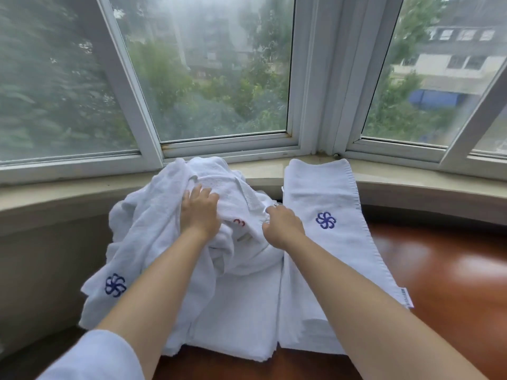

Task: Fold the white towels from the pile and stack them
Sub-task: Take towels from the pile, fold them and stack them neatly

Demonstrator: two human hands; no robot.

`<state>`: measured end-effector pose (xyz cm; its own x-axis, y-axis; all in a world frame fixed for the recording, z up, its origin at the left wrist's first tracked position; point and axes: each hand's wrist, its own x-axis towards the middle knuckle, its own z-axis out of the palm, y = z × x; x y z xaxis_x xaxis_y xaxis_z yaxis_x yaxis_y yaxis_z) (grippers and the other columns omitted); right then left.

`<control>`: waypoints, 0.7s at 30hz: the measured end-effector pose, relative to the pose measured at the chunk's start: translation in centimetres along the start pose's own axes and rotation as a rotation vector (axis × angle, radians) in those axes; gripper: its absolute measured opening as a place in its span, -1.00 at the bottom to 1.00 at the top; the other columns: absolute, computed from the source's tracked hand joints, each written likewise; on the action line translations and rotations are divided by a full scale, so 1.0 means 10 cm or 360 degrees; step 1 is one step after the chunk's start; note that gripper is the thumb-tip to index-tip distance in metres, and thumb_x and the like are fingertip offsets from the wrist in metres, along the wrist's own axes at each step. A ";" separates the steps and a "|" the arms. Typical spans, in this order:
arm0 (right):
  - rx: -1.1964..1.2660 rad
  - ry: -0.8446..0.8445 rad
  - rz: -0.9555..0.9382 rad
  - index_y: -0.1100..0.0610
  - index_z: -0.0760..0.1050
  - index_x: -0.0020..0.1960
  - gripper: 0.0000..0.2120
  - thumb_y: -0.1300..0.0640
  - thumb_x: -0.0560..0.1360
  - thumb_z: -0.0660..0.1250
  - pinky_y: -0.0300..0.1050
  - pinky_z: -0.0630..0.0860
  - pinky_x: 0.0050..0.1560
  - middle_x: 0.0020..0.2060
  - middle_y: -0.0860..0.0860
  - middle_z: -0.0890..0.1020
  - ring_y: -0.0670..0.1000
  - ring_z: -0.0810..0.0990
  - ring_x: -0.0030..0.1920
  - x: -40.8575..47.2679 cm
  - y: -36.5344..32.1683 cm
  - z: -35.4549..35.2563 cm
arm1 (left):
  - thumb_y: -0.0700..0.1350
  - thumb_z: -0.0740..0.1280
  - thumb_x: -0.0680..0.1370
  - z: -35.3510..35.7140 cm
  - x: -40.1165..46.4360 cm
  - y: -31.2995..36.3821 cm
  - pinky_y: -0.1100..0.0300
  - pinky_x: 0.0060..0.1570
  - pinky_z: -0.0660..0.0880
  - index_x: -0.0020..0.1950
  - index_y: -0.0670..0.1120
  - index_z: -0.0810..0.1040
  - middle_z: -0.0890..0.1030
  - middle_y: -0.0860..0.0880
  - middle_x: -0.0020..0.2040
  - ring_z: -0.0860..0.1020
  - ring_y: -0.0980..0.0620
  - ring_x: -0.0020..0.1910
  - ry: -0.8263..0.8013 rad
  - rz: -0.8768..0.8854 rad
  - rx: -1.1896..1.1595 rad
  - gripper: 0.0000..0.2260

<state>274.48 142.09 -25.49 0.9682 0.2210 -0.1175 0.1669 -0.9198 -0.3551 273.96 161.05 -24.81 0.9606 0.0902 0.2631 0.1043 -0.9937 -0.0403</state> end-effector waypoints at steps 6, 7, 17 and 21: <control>0.0135 -0.0017 0.0170 0.11 0.26 0.43 -0.58 0.07 0.59 0.15 0.11 0.39 0.27 0.37 0.12 0.33 0.14 0.31 0.37 0.17 -0.47 0.14 | -0.16 0.25 0.48 0.02 0.16 -0.49 -0.25 0.43 -0.06 0.41 0.04 0.35 0.18 -0.03 0.52 0.07 -0.03 0.52 0.0163 -0.0186 -0.0149 -0.52; 0.0157 -0.0009 0.0189 0.11 0.27 0.43 -0.57 0.06 0.59 0.16 0.10 0.38 0.28 0.37 0.12 0.33 0.15 0.31 0.37 0.19 -0.53 0.18 | -0.15 0.26 0.48 0.04 0.19 -0.53 -0.23 0.42 -0.03 0.42 0.06 0.33 0.13 -0.06 0.53 0.04 -0.05 0.52 0.0186 -0.0252 -0.0236 -0.51; 0.0600 0.0157 0.0335 0.10 0.38 0.36 -0.64 0.12 0.59 0.11 -0.06 0.40 0.14 0.28 0.06 0.47 0.11 0.45 0.24 0.34 -0.97 0.23 | 0.05 0.36 0.49 -0.21 0.46 -0.69 0.07 0.11 0.42 0.36 -0.04 0.36 0.56 -0.11 0.15 0.51 -0.15 0.14 0.0024 -0.0449 -0.1081 -0.53; 0.1194 0.0309 0.0391 0.09 0.49 -0.06 -0.78 0.18 0.58 0.07 -0.11 0.40 -0.14 -0.14 0.02 0.50 0.09 0.44 -0.03 0.31 -1.06 0.15 | -0.18 0.27 0.16 -0.52 0.35 -0.59 0.32 -0.32 0.42 0.04 -0.07 0.59 0.56 -0.02 -0.25 0.49 0.08 -0.30 -0.0308 -0.0448 -0.2192 -0.55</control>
<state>275.47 153.01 -23.51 0.9875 -0.0824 -0.1347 -0.1576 -0.4573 -0.8753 275.35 166.86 -18.68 0.9814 0.1887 -0.0344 0.0727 -0.2002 0.9771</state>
